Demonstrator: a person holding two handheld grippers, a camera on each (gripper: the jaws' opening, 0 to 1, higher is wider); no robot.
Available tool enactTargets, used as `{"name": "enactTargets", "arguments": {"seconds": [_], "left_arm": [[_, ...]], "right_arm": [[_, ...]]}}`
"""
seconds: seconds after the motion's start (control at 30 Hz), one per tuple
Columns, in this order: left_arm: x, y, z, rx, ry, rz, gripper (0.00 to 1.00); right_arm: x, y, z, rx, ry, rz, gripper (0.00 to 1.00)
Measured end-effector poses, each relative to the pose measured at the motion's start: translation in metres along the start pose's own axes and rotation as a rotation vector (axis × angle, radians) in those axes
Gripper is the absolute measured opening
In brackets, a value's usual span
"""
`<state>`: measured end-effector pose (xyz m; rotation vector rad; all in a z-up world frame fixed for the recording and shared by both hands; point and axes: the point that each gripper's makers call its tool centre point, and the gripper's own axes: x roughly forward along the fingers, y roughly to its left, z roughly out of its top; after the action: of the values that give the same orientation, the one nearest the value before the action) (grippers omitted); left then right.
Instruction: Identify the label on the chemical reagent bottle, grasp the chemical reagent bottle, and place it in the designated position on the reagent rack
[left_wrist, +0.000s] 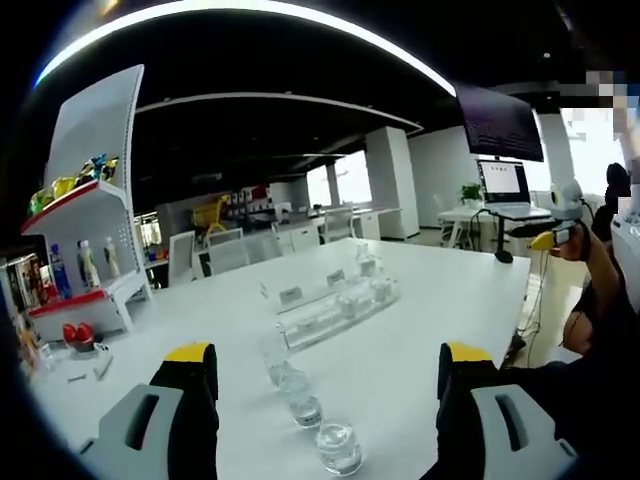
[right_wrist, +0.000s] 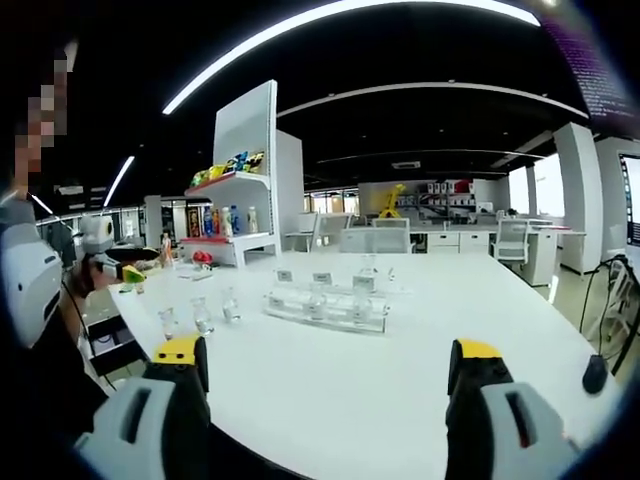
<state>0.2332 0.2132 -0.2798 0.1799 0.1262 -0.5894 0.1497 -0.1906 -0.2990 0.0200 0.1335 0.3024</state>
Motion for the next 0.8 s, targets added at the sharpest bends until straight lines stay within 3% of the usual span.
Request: {"name": "enactTargets", "arguments": {"seconds": [0.1,0.27,0.6,0.8], "left_arm": [[0.009,-0.001,0.009,-0.048,-0.037,-0.051,0.91],[0.022,0.014,0.013,-0.071,-0.046,-0.070,0.92],[0.057,0.045,-0.003,-0.050,-0.012,-0.052,0.91],[0.082,0.061,-0.006,-0.014,-0.012,-0.109,0.85]], "right_arm": [[0.000,0.001,0.001,0.005,-0.005,0.005,0.96],[-0.001,0.003,-0.002,0.018,-0.002,0.022,0.96],[-0.001,-0.002,-0.006,0.021,0.005,0.014,0.95],[0.001,0.000,-0.008,0.016,0.015,0.019,0.95]]}}
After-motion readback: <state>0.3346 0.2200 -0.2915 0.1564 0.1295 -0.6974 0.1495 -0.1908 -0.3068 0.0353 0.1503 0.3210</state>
